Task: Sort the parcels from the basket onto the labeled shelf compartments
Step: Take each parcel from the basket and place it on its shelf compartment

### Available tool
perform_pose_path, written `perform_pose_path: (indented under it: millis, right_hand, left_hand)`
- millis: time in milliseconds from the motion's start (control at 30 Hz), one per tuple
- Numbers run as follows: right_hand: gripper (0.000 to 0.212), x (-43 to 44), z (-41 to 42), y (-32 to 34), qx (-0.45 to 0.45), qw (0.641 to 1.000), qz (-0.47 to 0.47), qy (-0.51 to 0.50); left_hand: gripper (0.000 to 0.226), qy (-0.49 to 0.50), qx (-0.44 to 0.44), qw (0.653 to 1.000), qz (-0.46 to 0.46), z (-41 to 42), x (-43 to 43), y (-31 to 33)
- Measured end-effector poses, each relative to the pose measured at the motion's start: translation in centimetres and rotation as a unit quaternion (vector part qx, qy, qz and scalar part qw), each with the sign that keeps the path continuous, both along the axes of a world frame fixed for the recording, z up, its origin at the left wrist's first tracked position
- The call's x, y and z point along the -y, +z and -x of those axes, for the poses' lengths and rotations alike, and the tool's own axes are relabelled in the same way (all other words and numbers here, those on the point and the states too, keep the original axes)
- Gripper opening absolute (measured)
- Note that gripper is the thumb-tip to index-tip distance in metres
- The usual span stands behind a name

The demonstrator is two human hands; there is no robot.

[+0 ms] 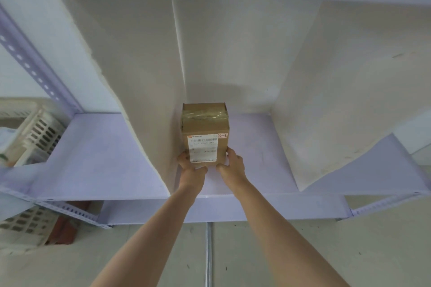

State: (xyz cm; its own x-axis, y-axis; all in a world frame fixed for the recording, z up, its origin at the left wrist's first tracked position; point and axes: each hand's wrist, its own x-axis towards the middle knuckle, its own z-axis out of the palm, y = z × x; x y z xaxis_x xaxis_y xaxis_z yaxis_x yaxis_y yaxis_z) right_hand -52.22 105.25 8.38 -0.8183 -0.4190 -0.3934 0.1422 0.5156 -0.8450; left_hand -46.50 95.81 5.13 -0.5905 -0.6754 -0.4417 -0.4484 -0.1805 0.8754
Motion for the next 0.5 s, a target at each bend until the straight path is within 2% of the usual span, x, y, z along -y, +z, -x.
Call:
perform_pose_path:
  millis: [133,333,433,500]
  right_hand:
    - [0.065,0.9,1.6,0.5,0.018,0.999,0.027,0.015]
    - [0.099,2.4,4.1,0.8,0.085,0.994,0.055,0.044]
    - [0.074,3.2,5.3,1.2,0.109,0.989,0.072,0.066]
    - [0.068,3.7,5.7,1.0,0.120,0.986,0.082,0.080]
  left_hand:
    - [0.063,0.003,-0.043,0.999,0.004,1.7,1.2,-0.2]
    - [0.025,0.028,-0.052,0.998,0.001,4.9,3.8,0.5]
    - [0.038,0.017,-0.028,0.999,-0.020,6.2,5.2,0.7]
    - [0.045,0.009,-0.016,0.999,-0.026,6.7,5.9,0.6]
